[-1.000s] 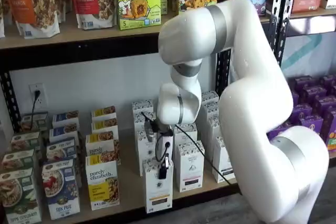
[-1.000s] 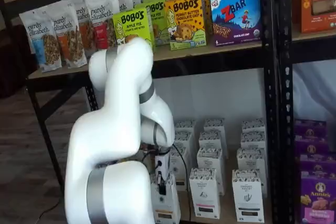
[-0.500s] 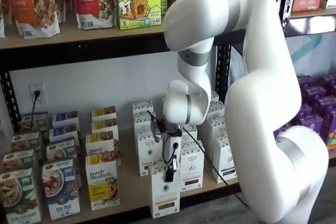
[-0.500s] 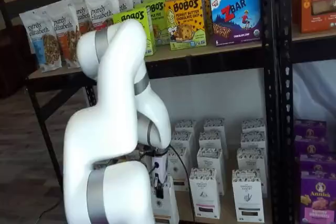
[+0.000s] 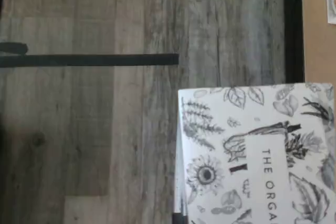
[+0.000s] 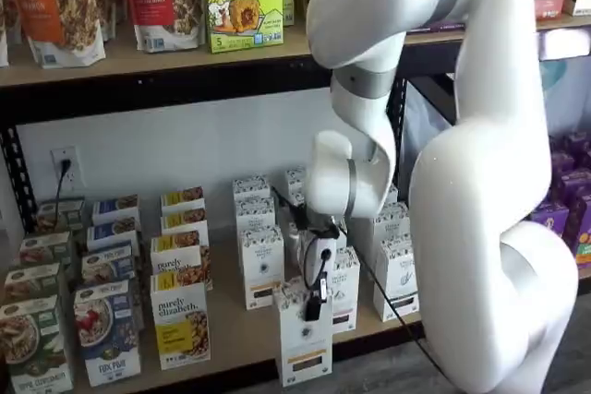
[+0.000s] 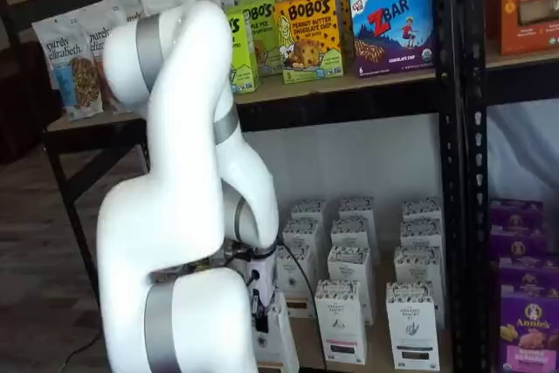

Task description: Pick up the white box with a yellow strip in the middle, on the bottom shelf, the fourth box from the left

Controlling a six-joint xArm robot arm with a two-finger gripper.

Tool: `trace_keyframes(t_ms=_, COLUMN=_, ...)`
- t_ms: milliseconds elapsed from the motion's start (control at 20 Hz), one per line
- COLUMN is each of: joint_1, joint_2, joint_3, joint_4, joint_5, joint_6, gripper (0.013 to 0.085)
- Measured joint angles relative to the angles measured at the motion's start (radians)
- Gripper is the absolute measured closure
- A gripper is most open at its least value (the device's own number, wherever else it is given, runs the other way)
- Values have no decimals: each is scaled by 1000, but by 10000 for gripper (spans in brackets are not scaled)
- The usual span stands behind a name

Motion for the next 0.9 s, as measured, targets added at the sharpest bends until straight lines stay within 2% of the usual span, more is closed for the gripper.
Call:
trace_keyframes(t_ms=100, joint_1=3, joint_2=-43, joint_3=38, joint_4=13, joint_5=4, joint_6=-8, gripper=490)
trace_keyframes(t_ms=300, joint_1=8, joint_2=-144, joint_3=113, joint_4=-1, joint_5=35, joint_6=14, gripper=490)
trace_keyframes(t_ms=650, joint_1=17, joint_2=-286, joint_3=196, joint_4=-59, joint_5=81, joint_6=88, gripper=490)
trace_keyframes(t_ms=900, joint_1=22, joint_2=-389, joint_3=230, joint_4=-142, joint_5=143, joint_6=182, gripper=490)
